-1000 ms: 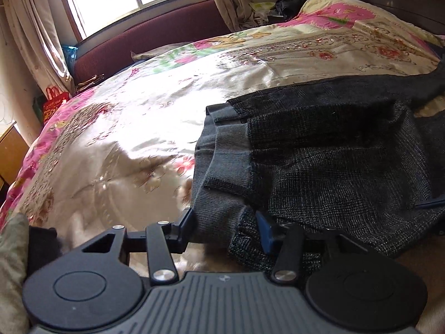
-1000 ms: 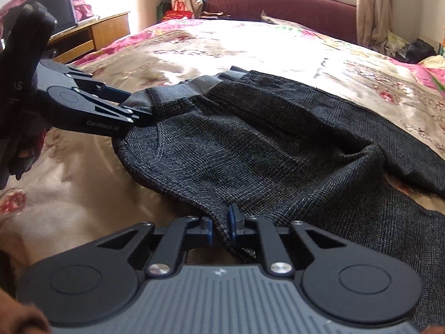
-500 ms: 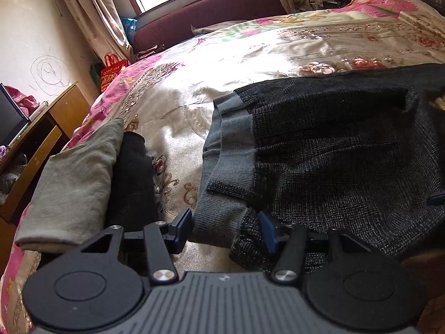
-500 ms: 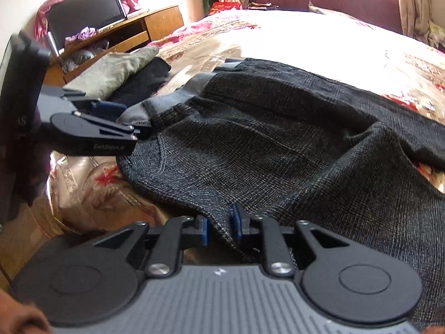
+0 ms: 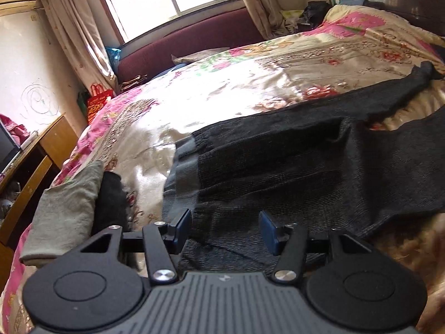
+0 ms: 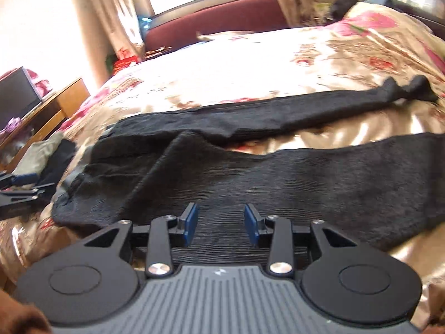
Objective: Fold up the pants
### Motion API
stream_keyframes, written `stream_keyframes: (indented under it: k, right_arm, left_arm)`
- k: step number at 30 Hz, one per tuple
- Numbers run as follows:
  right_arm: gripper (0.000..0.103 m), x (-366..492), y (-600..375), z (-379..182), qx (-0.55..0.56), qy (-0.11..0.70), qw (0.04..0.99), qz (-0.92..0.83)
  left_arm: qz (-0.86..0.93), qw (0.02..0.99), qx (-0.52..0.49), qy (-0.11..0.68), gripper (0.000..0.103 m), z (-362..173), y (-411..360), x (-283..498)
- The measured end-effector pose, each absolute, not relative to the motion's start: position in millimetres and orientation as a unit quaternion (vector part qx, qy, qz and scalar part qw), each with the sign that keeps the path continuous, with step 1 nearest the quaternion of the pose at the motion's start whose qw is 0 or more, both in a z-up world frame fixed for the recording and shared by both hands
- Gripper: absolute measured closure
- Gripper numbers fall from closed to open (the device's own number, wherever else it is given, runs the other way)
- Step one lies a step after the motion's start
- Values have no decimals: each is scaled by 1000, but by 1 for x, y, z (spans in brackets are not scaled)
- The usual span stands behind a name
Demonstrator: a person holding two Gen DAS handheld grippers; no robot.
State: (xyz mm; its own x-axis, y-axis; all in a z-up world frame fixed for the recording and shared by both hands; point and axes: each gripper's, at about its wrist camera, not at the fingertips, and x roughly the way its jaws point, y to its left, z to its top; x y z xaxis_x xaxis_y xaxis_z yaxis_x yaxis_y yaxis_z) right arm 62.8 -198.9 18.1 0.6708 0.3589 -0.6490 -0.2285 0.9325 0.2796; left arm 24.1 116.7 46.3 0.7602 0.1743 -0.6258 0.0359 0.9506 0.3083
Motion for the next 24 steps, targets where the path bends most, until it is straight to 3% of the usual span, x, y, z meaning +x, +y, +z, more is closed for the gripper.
stream_keyframes:
  k: [13,19,20,24]
  right_arm:
    - [64,77,-389,-6,162,365,912,-97]
    - [68,80,-440,-24,207,390,885,-148]
    - [62,79,-436,-19,198,392,885,-157]
    - [61,78,-405,5,172,352,913,-116]
  left_arm:
    - [-140,908,157,363,35,14,-53,77]
    - [-156,887,179,396,35,-5,-67,92]
    - [-155,888,176,396,35,-5,-64,92]
    - [-151,896,160,385,35,5,-51,95]
